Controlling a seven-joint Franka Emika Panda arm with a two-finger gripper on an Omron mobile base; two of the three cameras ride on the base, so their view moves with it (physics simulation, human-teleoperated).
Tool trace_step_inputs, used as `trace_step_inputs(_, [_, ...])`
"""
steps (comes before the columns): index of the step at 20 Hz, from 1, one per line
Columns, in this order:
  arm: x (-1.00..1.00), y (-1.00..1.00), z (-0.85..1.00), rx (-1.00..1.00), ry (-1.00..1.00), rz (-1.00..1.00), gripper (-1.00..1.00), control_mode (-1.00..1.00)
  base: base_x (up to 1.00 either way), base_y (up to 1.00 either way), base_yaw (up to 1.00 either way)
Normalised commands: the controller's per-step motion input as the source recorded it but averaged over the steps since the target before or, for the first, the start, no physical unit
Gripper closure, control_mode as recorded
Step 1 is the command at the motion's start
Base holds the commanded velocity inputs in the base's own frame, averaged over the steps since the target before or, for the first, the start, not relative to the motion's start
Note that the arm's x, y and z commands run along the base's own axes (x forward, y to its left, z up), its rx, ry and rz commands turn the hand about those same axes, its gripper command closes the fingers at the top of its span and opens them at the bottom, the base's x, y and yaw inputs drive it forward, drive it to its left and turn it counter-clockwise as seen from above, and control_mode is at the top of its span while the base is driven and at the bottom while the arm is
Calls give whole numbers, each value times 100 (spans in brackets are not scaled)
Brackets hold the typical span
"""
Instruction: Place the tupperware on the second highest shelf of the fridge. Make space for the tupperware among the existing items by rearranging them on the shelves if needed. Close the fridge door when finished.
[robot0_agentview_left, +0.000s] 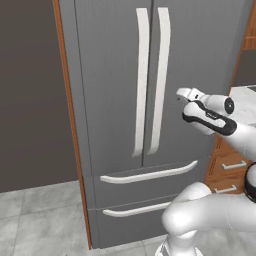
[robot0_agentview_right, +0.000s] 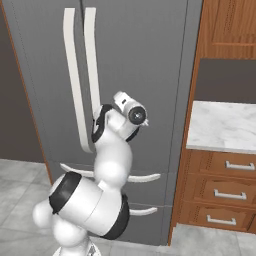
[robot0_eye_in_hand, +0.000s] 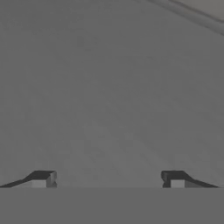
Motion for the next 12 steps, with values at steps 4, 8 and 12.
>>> trace_step_inputs(4, [100,0,10,0,9,-31,-100,-100,0,0,0])
trace_step_inputs(8, [52,-2,3,0,12,-17,-100,-100,0,0,0])
trace_step_inputs(12, [0,0,0,0,0,0,-100,-100,0,0,0])
